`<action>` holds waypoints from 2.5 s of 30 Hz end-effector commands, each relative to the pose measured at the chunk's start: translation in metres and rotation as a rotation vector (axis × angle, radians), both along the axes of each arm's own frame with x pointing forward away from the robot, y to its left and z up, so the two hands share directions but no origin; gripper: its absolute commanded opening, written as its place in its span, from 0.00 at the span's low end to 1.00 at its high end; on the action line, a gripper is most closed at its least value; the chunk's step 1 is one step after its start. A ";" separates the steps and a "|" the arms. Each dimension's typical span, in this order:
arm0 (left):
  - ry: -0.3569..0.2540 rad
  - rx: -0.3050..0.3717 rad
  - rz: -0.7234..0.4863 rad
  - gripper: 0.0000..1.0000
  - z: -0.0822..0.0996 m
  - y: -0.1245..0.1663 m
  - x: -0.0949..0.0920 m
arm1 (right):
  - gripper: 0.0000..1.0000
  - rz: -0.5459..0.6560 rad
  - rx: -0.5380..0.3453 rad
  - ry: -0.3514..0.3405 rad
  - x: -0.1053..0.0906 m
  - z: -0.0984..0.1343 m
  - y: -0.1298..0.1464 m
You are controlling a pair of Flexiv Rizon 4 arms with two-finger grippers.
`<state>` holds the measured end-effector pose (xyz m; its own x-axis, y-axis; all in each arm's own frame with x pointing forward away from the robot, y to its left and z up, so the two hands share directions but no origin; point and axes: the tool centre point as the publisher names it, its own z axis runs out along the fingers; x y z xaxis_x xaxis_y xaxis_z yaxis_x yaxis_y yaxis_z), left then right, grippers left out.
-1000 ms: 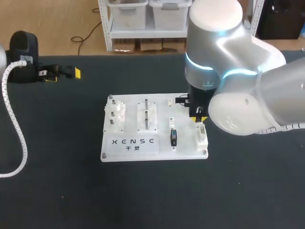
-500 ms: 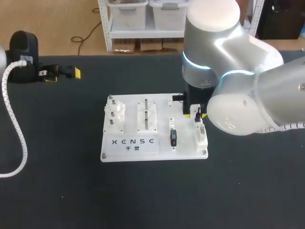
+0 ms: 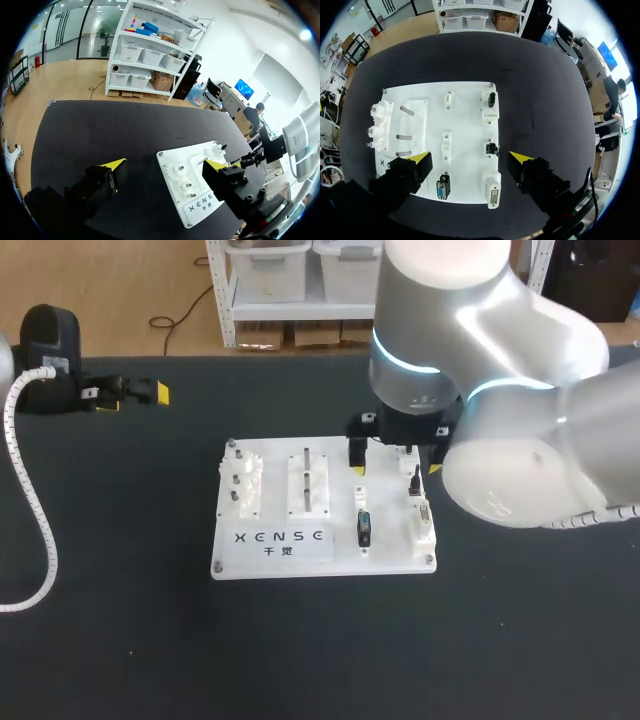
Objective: Insert the USB connector, Ethernet cable, and multi-pin plug into their matching sockets one by one.
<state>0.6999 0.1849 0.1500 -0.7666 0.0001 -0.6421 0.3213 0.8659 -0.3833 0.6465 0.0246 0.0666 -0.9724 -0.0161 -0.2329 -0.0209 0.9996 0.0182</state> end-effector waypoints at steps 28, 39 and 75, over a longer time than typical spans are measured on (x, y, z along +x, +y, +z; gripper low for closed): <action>0.000 0.000 0.000 1.00 0.000 0.000 0.000 | 1.00 0.062 -0.021 0.091 -0.052 -0.010 0.031; 0.000 0.000 0.000 1.00 0.000 0.000 0.000 | 1.00 0.078 -0.029 0.126 -0.061 -0.026 0.032; 0.000 0.000 0.000 1.00 0.000 0.000 0.000 | 1.00 0.078 -0.014 0.139 -0.063 -0.032 0.035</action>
